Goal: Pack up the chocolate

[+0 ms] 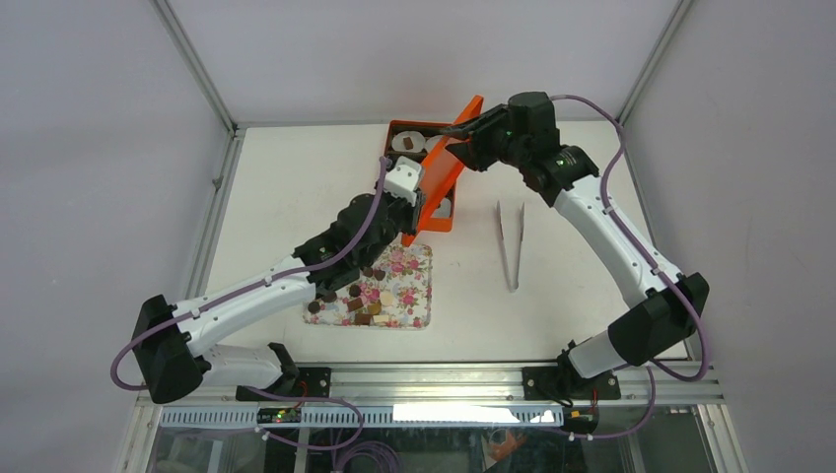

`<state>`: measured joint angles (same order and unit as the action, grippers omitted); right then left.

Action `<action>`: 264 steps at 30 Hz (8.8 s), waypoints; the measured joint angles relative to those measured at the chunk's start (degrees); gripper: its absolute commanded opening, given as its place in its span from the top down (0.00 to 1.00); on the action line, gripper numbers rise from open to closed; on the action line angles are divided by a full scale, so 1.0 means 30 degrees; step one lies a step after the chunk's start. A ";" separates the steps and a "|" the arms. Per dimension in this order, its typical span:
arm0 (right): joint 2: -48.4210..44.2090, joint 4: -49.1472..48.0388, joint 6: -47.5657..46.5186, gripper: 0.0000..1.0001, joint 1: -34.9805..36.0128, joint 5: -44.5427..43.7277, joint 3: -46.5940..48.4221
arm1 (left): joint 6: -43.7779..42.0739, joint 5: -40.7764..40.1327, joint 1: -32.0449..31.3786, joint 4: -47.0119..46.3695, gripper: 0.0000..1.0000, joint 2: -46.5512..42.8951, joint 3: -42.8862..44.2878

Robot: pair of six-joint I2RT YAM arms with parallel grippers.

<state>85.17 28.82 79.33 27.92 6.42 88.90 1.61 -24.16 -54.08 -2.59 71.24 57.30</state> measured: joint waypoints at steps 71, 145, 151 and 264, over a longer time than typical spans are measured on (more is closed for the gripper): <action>0.2623 0.0984 -0.0051 0.14 -0.1603 1.0018 0.1552 | -1.6458 0.2288 0.0007 -0.2994 1.00 -0.4962 -0.1596; 1.7486 -0.2470 -0.8925 1.00 -0.3315 1.3304 1.3522 | 0.8320 1.8287 1.7478 1.1686 0.01 1.0120 1.0331; 1.8272 -0.2929 -0.8677 1.00 -0.3417 1.3770 1.3777 | 0.8335 1.8761 1.7478 1.1409 0.02 1.2145 1.0819; 1.6473 0.2178 -1.4681 0.19 -0.5421 1.1220 0.8313 | 1.0761 2.0669 1.4469 0.8087 0.17 1.8396 1.2830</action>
<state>134.58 35.35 35.29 11.66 40.07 113.84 33.89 37.85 -10.68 21.67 126.43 95.79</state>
